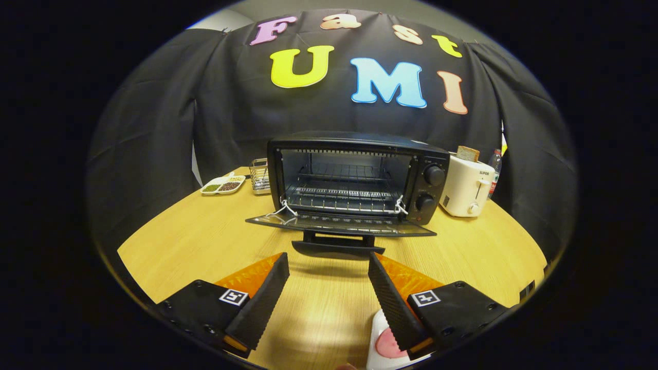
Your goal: Open the toaster oven, put the food inside, and close the toaster oven door.
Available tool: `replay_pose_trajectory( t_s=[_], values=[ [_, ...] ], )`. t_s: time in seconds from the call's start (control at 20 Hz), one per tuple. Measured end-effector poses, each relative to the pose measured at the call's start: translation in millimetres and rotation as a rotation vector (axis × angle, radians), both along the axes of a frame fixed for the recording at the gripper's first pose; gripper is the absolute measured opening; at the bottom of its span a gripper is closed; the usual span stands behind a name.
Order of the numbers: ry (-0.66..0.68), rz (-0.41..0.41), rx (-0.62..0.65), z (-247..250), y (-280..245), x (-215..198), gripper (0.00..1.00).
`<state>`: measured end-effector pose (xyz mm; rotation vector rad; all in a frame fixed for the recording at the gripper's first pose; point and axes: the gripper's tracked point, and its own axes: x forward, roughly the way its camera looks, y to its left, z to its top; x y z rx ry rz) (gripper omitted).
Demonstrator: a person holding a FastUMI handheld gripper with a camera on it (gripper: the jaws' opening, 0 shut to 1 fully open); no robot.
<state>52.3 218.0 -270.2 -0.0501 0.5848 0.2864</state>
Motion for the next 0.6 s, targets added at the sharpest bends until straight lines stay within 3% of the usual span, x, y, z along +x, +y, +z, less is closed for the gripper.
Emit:
replay_pose_trajectory(
  t_s=[0.25, 0.6],
  values=[
    [0.105, 0.012, 0.06, 7.8, -24.1, -33.0, 0.99],
    [0.253, 0.102, 0.11, 17.4, -84.1, -28.6, 0.97]
  ],
)
